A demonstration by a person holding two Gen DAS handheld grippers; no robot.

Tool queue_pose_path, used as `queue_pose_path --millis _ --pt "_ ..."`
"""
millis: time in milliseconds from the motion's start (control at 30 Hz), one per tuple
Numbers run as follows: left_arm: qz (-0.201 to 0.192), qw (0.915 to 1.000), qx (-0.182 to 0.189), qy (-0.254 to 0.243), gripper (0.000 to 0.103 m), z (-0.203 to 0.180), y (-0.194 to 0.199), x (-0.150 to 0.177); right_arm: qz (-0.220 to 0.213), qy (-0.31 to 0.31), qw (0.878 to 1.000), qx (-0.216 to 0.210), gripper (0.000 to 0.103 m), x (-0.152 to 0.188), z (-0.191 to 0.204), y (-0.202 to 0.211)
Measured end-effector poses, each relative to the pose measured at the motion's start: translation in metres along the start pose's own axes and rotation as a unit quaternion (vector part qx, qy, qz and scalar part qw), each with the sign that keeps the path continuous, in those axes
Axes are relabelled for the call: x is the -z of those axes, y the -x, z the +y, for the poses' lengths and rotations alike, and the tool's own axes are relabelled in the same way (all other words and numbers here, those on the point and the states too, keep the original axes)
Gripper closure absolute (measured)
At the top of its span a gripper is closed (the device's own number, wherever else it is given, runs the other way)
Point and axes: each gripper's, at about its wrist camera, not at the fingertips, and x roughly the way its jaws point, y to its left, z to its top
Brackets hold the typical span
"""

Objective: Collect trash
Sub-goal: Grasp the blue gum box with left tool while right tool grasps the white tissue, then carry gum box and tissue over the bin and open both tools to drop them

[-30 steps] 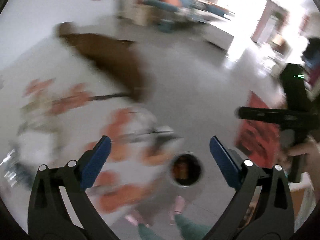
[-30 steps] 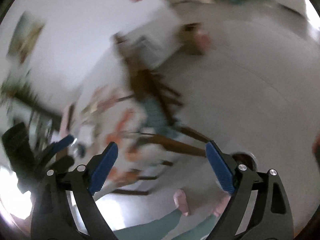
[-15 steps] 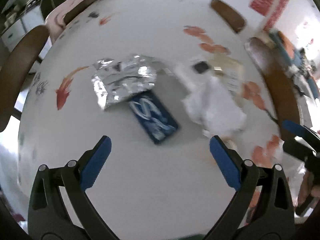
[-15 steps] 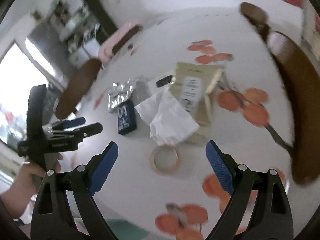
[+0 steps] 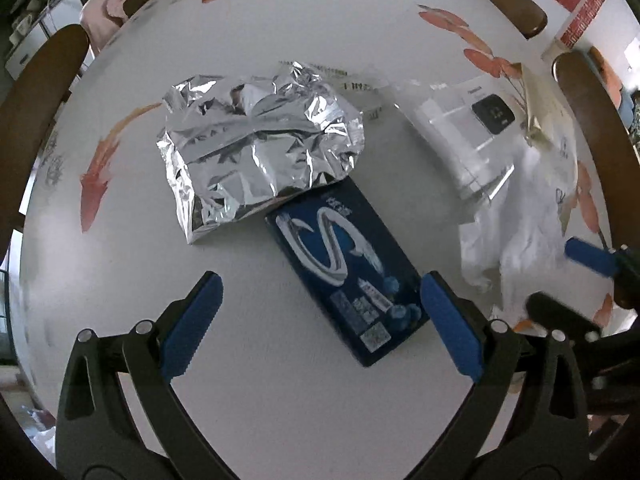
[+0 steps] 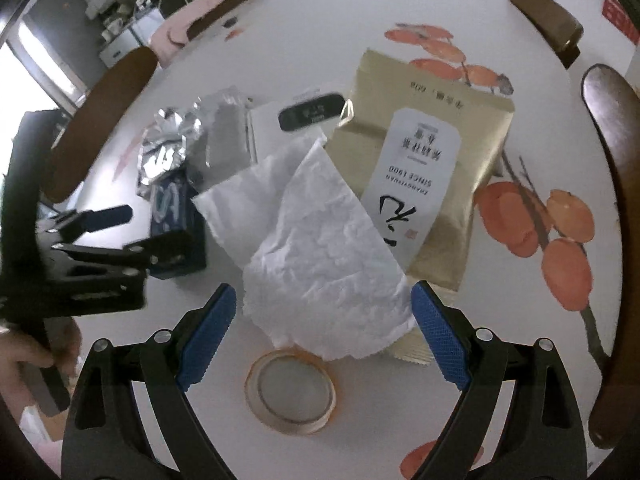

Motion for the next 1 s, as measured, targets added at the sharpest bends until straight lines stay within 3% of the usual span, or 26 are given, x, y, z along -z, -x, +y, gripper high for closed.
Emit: queue_pose_path --millis 33,100,133,200,267,333,433,500,567,600,800,1000 --pt "-0.001 1.0000 0.000 -0.002 0.006 -0.001 -0.001 -0.001 0.001 -0.002 1.000 0.000 0.024 0.000 0.000 -0.003" --pt "-0.004 1.0000 -0.001 -0.003 0.006 -0.002 -0.002 -0.003 0.009 -0.008 1.000 0.004 0.044 0.000 0.000 -0.009" --pt "-0.003 1.0000 0.003 -0.002 0.006 -0.003 -0.003 -0.003 0.004 -0.012 1.000 0.009 0.047 0.000 0.000 -0.009" --pt "0.003 0.9999 0.014 0.006 0.007 -0.003 -0.005 -0.002 -0.001 -0.018 1.000 0.001 0.073 -0.001 -0.001 -0.007" --pt "0.003 0.9998 0.016 0.013 0.008 -0.004 -0.005 -0.001 0.003 -0.030 1.000 -0.007 0.089 -0.002 -0.005 -0.008" --pt "0.007 0.9998 0.016 0.011 0.007 -0.006 -0.006 -0.001 0.005 -0.037 0.999 -0.016 0.098 -0.003 -0.007 -0.007" --pt "0.012 0.9998 0.016 0.008 0.010 -0.011 -0.010 0.000 -0.006 -0.044 0.998 -0.032 0.100 -0.001 -0.005 0.004" --pt "0.008 0.9996 0.020 0.015 0.019 -0.011 -0.011 0.001 -0.015 -0.050 0.998 -0.045 0.100 0.000 -0.006 0.014" --pt "-0.002 0.9998 0.013 0.014 0.038 -0.012 -0.010 0.001 -0.024 -0.053 0.997 -0.056 0.100 0.001 -0.005 0.025" --pt "-0.005 0.9998 0.014 0.014 0.043 -0.012 -0.009 0.000 -0.029 -0.055 0.996 -0.061 0.100 0.002 -0.006 0.032" --pt "-0.009 0.9989 0.036 0.028 0.048 -0.003 -0.005 0.003 -0.051 -0.044 0.996 -0.061 0.100 0.008 -0.007 0.064" --pt "-0.036 0.9982 0.047 0.004 0.049 -0.007 0.031 0.022 -0.091 -0.020 0.995 -0.043 0.100 0.018 -0.005 0.104"
